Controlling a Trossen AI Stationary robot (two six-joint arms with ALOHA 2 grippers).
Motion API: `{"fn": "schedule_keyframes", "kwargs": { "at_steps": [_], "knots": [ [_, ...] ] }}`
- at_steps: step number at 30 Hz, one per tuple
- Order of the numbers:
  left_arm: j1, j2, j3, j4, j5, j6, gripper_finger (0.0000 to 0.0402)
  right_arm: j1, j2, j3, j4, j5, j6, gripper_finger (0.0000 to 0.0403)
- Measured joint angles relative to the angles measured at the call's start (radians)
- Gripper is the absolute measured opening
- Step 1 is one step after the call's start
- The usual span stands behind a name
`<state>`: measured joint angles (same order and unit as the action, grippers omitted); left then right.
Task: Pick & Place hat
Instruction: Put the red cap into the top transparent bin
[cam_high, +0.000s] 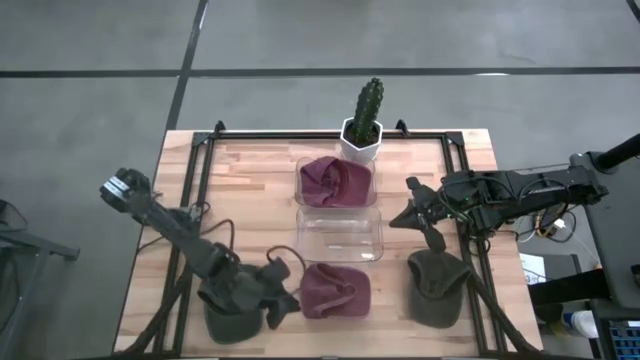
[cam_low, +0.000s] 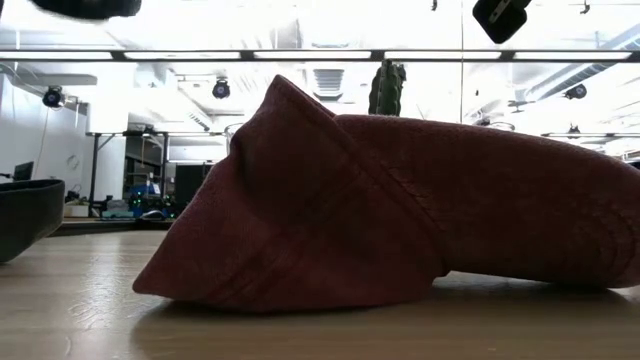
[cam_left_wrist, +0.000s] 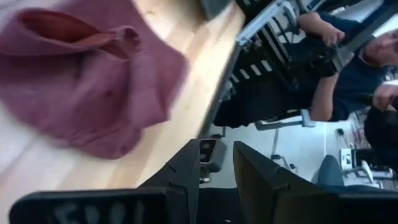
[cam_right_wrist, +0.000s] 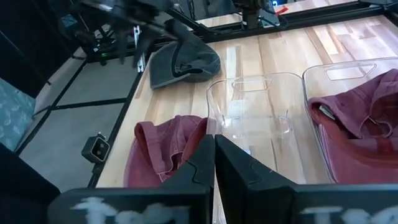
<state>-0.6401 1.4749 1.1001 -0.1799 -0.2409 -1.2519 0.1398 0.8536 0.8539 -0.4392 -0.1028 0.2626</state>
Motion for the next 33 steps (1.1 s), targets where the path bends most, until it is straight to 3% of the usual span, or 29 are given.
{"fn": "schedule_keyframes", "kwargs": {
  "at_steps": [10, 14, 23, 28, 33],
  "knots": [
    [-0.011, 0.216, 0.275, -0.209, -0.004, -0.01, 0.009, 0.0, 0.0, 0.0, 0.001, -0.003, 0.019, 0.0009],
    [-0.012, 0.276, 0.344, -0.224, -0.018, -0.169, 0.009, 0.0, 0.0, 0.0, 0.002, -0.002, 0.019, 0.0009],
    [-0.016, 0.395, 0.45, -0.222, -0.167, -0.53, 0.009, 0.0, 0.0, 0.0, -0.011, -0.007, -0.007, 0.0009],
    [-0.024, 0.453, 0.529, -0.222, -0.273, -0.525, 0.009, 0.0, -0.001, 0.0, -0.043, -0.011, -0.043, 0.0008],
    [-0.024, 0.53, 0.644, -0.227, -0.289, -0.337, 0.009, 0.0, -0.001, 0.0, -0.054, -0.011, -0.061, 0.0009]
  ]
}}
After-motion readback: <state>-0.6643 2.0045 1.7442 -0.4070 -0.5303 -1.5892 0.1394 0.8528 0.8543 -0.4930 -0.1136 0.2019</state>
